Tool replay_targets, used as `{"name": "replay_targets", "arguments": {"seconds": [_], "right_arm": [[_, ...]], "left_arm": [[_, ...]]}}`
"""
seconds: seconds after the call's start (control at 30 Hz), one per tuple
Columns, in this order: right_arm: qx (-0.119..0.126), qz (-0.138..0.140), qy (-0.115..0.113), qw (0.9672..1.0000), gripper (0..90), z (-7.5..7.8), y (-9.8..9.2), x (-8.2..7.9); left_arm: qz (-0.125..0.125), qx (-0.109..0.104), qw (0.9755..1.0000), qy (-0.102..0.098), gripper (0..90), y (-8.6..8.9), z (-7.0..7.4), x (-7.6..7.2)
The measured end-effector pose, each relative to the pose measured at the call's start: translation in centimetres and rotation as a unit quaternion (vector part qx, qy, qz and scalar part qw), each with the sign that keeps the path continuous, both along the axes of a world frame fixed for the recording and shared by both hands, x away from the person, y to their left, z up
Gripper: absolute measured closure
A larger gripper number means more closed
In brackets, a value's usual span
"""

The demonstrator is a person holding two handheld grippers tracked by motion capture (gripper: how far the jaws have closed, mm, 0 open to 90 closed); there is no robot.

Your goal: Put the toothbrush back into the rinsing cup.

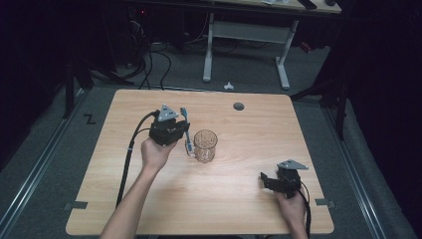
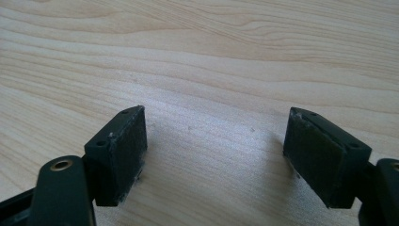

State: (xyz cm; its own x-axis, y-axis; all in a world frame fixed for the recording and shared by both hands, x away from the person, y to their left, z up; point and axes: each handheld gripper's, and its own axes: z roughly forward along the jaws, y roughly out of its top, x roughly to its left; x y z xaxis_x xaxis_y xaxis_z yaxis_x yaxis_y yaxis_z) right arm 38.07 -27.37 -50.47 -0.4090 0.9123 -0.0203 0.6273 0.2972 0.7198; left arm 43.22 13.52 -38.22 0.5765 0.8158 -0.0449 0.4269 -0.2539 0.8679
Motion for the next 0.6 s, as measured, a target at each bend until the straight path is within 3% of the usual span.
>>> {"name": "replay_targets", "arguments": {"seconds": [0.6], "right_arm": [[0.0,0.0,0.0,1.0,22.0,0.0,0.0,0.01]], "left_arm": [[0.0,0.005,1.0,0.0,78.8,0.02,-0.78,-0.58]]}}
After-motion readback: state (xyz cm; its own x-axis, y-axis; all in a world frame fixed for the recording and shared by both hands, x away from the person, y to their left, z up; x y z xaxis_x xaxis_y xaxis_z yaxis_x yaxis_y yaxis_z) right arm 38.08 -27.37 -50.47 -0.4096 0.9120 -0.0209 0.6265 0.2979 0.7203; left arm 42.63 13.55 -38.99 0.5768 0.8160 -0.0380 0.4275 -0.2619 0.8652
